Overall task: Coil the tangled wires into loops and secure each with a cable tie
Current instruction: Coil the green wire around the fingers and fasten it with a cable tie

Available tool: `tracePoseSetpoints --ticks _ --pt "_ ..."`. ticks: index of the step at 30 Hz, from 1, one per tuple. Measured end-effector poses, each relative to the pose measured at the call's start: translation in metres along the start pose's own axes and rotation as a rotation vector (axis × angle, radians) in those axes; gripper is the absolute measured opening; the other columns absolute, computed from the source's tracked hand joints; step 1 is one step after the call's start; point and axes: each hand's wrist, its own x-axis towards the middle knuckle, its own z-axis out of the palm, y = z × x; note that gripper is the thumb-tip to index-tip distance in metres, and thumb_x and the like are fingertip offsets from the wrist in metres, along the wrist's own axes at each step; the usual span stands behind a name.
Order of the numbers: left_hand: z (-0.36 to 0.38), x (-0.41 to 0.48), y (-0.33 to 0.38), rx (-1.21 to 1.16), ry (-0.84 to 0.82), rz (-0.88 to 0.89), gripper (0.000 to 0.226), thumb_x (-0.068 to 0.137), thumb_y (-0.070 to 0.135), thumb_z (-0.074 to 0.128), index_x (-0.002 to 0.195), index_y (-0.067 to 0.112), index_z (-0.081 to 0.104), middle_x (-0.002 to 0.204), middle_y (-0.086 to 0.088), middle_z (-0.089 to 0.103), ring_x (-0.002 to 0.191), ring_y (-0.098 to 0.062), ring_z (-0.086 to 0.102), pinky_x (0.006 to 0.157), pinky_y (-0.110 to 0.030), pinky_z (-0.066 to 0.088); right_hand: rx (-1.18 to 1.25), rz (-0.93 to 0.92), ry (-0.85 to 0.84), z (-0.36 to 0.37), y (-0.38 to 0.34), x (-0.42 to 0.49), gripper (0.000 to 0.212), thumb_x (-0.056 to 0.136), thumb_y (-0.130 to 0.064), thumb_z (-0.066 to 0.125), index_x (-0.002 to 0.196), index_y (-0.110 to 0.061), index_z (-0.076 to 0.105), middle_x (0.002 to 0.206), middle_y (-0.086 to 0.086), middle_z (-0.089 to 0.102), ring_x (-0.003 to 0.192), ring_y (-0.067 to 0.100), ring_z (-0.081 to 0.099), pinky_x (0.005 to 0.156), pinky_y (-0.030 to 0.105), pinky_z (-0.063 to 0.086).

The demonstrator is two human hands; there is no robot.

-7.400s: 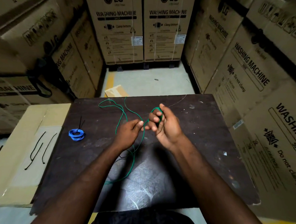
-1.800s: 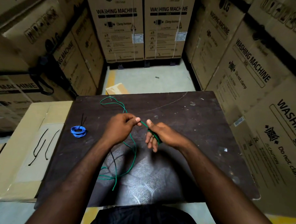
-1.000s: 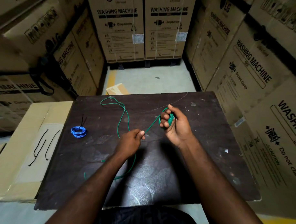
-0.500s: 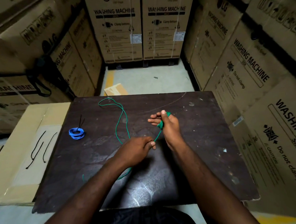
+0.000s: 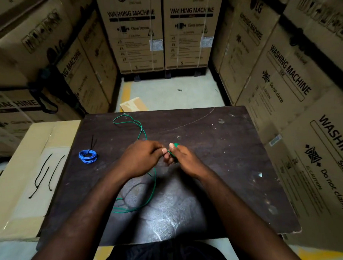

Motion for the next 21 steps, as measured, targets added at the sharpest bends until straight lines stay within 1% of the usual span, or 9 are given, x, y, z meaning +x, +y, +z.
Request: tracePoseSetpoints --ticks 2,4,6,10,14,16,18,19,21 --pt "-0.007 0.003 -0.003 -0.024 0.015 -0.019 0.025 0.095 0.040 0.049 0.088 0.028 0.069 0.073 0.002 0.067 0.077 -0.019 0.064 0.069 -0.031 0.047 0.005 0.072 -0.082 0.002 -0.001 -0.001 0.057 0.093 -0.055 0.029 0.082 -0.009 0.061 0.070 0.010 0.066 0.060 0.028 0.062 0.066 0.036 0.050" --pt "-0.013 0.006 -0.007 -0.052 0.048 -0.065 0.029 0.091 0.047 0.047 0.084 0.030 0.069 0.068 0.003 0.066 0.071 -0.017 0.064 0.068 -0.031 0.048 0.013 0.131 -0.160 0.002 -0.005 -0.005 0.070 0.092 -0.060 0.020 0.076 -0.005 0.061 0.065 0.014 0.065 0.051 0.026 0.061 0.056 0.029 0.048" --pt "-0.016 0.012 -0.013 -0.074 0.094 -0.117 0.031 0.088 0.051 0.046 0.077 0.032 0.068 0.067 0.001 0.067 0.069 -0.017 0.063 0.067 -0.032 0.048 0.036 0.145 -0.213 0.002 -0.011 -0.009 0.076 0.094 -0.062 0.018 0.070 -0.004 0.061 0.059 0.015 0.064 0.044 0.024 0.059 0.049 0.025 0.046" --pt "-0.004 0.023 -0.036 -0.118 0.094 -0.211 0.029 0.094 0.039 0.054 0.067 0.034 0.063 0.065 0.007 0.065 0.071 -0.016 0.064 0.069 -0.031 0.047 0.100 0.135 -0.233 0.007 -0.019 -0.013 0.065 0.099 -0.048 0.025 0.066 -0.003 0.058 0.052 0.011 0.061 0.037 0.020 0.055 0.042 0.021 0.043" --pt "0.024 0.024 -0.047 -0.221 0.051 -0.260 0.029 0.092 0.043 0.050 0.067 0.034 0.063 0.064 0.007 0.065 0.071 -0.016 0.065 0.071 -0.031 0.048 0.174 0.149 -0.265 0.008 -0.031 -0.019 0.058 0.103 -0.035 0.025 0.067 -0.002 0.056 0.050 0.008 0.060 0.036 0.019 0.054 0.042 0.021 0.043" --pt "0.033 0.024 -0.044 -0.272 0.028 -0.260 0.029 0.095 0.038 0.050 0.071 0.030 0.064 0.065 0.007 0.063 0.067 -0.013 0.061 0.068 -0.025 0.045 0.220 0.156 -0.243 0.007 -0.039 -0.021 0.056 0.103 -0.032 0.025 0.066 -0.002 0.054 0.048 0.009 0.059 0.035 0.020 0.053 0.041 0.021 0.043" --pt "0.042 0.023 -0.038 -0.326 0.000 -0.237 0.032 0.099 0.026 0.048 0.069 0.026 0.060 0.064 0.005 0.059 0.060 -0.004 0.054 0.061 -0.019 0.039 0.270 0.147 -0.199 0.006 -0.045 -0.020 0.055 0.103 -0.030 0.026 0.064 -0.001 0.051 0.046 0.009 0.057 0.033 0.020 0.051 0.039 0.020 0.042" --pt "0.046 0.022 -0.035 -0.370 -0.009 -0.224 0.035 0.099 0.022 0.047 0.066 0.026 0.057 0.063 0.005 0.057 0.056 0.001 0.050 0.059 -0.020 0.038 0.294 0.135 -0.175 0.006 -0.049 -0.020 0.055 0.103 -0.029 0.026 0.062 -0.001 0.050 0.045 0.009 0.055 0.032 0.021 0.050 0.039 0.021 0.042" --pt "0.055 0.018 -0.033 -0.513 -0.008 -0.217 0.039 0.100 0.017 0.046 0.063 0.026 0.055 0.060 0.005 0.052 0.049 0.001 0.046 0.058 -0.024 0.035 0.330 0.113 -0.132 0.002 -0.053 -0.019 0.055 0.102 -0.028 0.028 0.060 -0.001 0.050 0.045 0.011 0.053 0.031 0.022 0.048 0.039 0.023 0.042"
